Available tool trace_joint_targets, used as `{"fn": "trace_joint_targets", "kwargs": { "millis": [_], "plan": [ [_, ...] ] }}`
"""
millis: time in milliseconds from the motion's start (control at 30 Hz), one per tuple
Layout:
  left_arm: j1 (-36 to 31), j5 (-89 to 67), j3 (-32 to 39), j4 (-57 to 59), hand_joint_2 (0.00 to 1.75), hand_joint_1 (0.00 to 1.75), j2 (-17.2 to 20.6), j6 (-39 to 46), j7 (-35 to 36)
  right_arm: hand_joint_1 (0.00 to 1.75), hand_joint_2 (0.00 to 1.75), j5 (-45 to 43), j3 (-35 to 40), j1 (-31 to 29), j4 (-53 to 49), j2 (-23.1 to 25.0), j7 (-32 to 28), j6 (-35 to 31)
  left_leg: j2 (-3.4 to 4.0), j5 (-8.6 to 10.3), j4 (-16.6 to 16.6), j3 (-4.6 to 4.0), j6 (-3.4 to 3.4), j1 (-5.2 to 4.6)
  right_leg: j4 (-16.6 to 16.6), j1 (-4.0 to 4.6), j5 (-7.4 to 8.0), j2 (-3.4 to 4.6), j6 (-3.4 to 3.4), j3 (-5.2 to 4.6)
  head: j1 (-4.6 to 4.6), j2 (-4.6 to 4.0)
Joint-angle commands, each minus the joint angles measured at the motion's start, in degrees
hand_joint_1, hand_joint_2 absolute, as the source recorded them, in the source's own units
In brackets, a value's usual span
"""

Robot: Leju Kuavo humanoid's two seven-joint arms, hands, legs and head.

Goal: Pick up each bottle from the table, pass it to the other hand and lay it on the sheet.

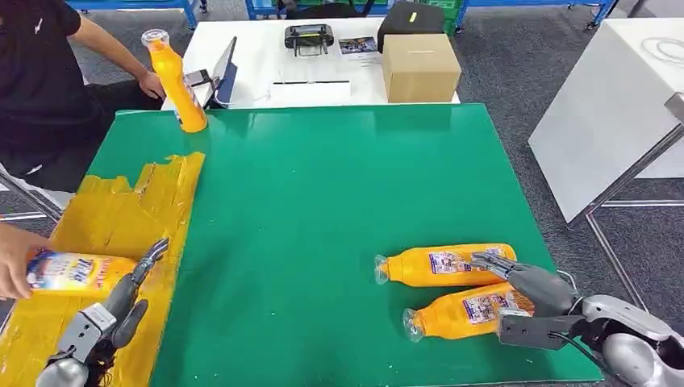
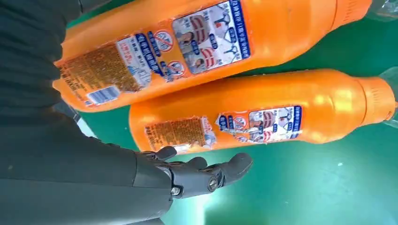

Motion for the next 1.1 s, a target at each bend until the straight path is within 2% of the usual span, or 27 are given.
{"fn": "trace_joint_targets", "kwargs": {
  "millis": [33, 433, 600, 667, 700, 800, 833, 933, 1100],
  "plan": [
    [-1.65, 0.10, 0.83, 1.18, 0.00, 0.00, -2.02, -0.16, 0.30, 0.00, 1.75, -0.01, 2.98, -3.12, 4.52, 3.10, 0.01, -0.13, 0.00, 0.01, -0.04, 0.02, -0.05, 0.10, -0.13, 0.10, 0.06, 0.01, -0.06, 0.07, 0.00, 0.00],
    [-2.59, 1.38, 2.58, 1.24, 0.00, 0.00, -3.82, -3.27, 0.30, 0.00, 1.75, -0.28, 6.08, -4.47, 6.58, -0.31, 1.17, 0.19, -0.05, 0.01, 0.01, -0.06, -0.06, 0.15, -0.15, 0.15, 0.07, -0.04, -0.08, 0.04, 0.02, 0.00],
    [-3.99, 2.11, 3.54, 3.06, 0.00, 0.00, -4.24, -3.87, 0.30, 0.00, 1.75, -2.39, 6.44, -2.97, 4.49, -4.29, 2.60, 1.60, -0.13, 0.02, 0.02, -0.09, -0.06, 0.14, -0.13, 0.14, 0.06, -0.11, -0.08, 0.03, 0.00, 0.00],
    [-3.99, 2.11, 3.54, 3.06, 0.00, 0.00, -4.24, -3.87, 0.30, 0.00, 1.75, -2.39, 6.44, -2.97, 4.49, -4.29, 2.60, 1.60, -0.10, 0.02, 0.00, -0.07, -0.03, 0.02, -0.05, 0.02, 0.02, -0.09, -0.04, -0.01, 0.00, 0.00],
    [-2.03, 3.08, 5.74, 2.24, 0.00, 0.00, -4.47, -3.59, 0.30, 0.00, 1.75, -4.21, 1.97, 4.33, -3.19, -8.28, 1.77, -5.06, -0.11, 0.01, 0.02, -0.09, -0.06, 0.12, -0.13, 0.11, 0.05, -0.09, -0.08, 0.02, 0.02, 0.00],
    [1.63, 3.43, 8.36, -1.18, 0.00, 0.00, -4.68, -4.72, 0.30, 0.00, 1.75, -7.88, -5.94, 17.65, -16.00, -15.28, 6.07, -9.61, -0.25, -0.08, 0.09, -0.13, -0.04, 0.03, 0.01, 0.03, -0.11, -0.22, -0.06, -0.03, 0.00, 0.00],
    [1.72, 3.33, 8.82, -1.33, 0.00, 0.00, -4.88, -5.19, 0.30, 0.00, 1.75, -8.87, -7.58, 19.94, -17.73, -16.50, 6.75, -9.75, -0.29, -0.14, 0.17, -0.15, -0.07, 0.07, 0.05, 0.06, -0.17, -0.26, -0.09, -0.03, 0.02, 0.00],
    [1.08, 2.62, 9.58, -0.75, 0.00, 0.00, -5.67, -6.55, 0.30, 0.00, 1.75, -9.94, -11.46, 23.14, -19.11, -17.77, 7.92, -8.32, -0.39, -0.10, 0.14, -0.32, -0.05, 0.02, 0.05, 0.02, -0.13, -0.34, -0.05, -0.15, 0.00, 0.00],
    [0.16, 2.26, 9.59, 0.07, 0.00, 0.00, -6.04, -7.00, 0.30, 0.00, 1.75, -9.75, -11.80, 21.93, -17.32, -16.39, 7.24, -6.31, -0.21, 0.00, 0.03, -0.32, -0.04, 0.06, -0.09, 0.10, 0.02, -0.17, -0.04, -0.21, 0.00, 0.00]
  ]
}}
